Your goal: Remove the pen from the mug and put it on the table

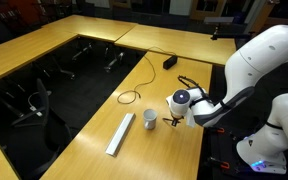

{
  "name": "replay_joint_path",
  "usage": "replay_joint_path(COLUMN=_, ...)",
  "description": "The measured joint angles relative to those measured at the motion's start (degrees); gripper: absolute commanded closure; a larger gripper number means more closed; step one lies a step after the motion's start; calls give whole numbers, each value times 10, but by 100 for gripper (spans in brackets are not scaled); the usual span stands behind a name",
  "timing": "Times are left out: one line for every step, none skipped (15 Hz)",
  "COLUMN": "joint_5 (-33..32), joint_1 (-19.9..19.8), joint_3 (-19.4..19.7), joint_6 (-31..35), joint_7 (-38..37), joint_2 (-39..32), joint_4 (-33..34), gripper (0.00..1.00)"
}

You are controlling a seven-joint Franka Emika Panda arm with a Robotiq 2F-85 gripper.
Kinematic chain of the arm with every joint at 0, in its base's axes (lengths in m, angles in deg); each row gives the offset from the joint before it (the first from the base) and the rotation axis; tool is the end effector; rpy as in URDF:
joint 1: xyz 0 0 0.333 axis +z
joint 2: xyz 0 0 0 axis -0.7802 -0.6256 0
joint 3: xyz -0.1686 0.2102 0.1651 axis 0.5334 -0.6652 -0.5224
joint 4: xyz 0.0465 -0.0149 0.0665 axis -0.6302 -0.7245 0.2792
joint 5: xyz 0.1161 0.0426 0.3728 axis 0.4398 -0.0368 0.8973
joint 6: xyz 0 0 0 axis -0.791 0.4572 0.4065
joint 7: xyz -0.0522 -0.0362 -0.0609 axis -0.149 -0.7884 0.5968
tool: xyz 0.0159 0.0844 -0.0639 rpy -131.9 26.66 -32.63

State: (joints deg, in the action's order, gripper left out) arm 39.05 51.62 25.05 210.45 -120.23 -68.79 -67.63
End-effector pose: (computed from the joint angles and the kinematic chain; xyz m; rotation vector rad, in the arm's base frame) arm 0.4429 -0.0319 0.1963 2.8313 -0.2026 -0.0306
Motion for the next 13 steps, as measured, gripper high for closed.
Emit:
replay_joint_path(joint_5=0, joint_1=0, joint_3=2, joint_6=0, joint_7=-3, joint_2=-2, joint_4=0, gripper=40)
replay_joint_path(joint_5=7, joint_1=0, joint_3=4, joint_6=0, joint_7=-3, joint_2=-2, joint_4=0, gripper=33)
replay_joint_path(joint_5=39, joint_1=0, joint_3=3, joint_6=0, joint_7=15, joint_2=-2, joint_4=-1, gripper=27)
replay_joint_path(joint_5=95, joint_1=-3, joint_3=-2, joint_6=0, joint_7=57, joint_2=-1, joint_4=-2, gripper=19)
replay_joint_path(joint_5=161, joint_1=-11, joint_3=-15, joint_6=-5, joint_7=112, joint_2=1, joint_4=-2, gripper=12)
replay_joint_path(joint_5=230, joint_1=-23, joint_3=-32, joint_6=-18, joint_7=170, joint_2=7, joint_4=0, gripper=3)
replay_joint_path(joint_5=294, joint_1=-31, joint_3=-46, joint_6=-45, joint_7=228, joint_2=17, joint_4=6, gripper=1)
replay_joint_path(joint_5=335, joint_1=-32, joint_3=-50, joint_6=-81, joint_7=271, joint_2=30, joint_4=17, gripper=0)
replay_joint_path(joint_5=349, joint_1=-32, joint_3=-50, joint_6=-122, joint_7=291, joint_2=46, joint_4=32, gripper=0)
replay_joint_path(joint_5=349, joint_1=-32, joint_3=-48, joint_6=-164, joint_7=296, joint_2=63, joint_4=49, gripper=0)
replay_joint_path(joint_5=340, joint_1=-33, joint_3=-44, joint_6=-203, joint_7=298, joint_2=80, joint_4=66, gripper=0)
replay_joint_path(joint_5=326, joint_1=-33, joint_3=-41, joint_6=-234, joint_7=298, joint_2=95, joint_4=80, gripper=0)
replay_joint_path(joint_5=313, joint_1=-33, joint_3=-40, joint_6=-258, joint_7=298, joint_2=107, joint_4=93, gripper=0)
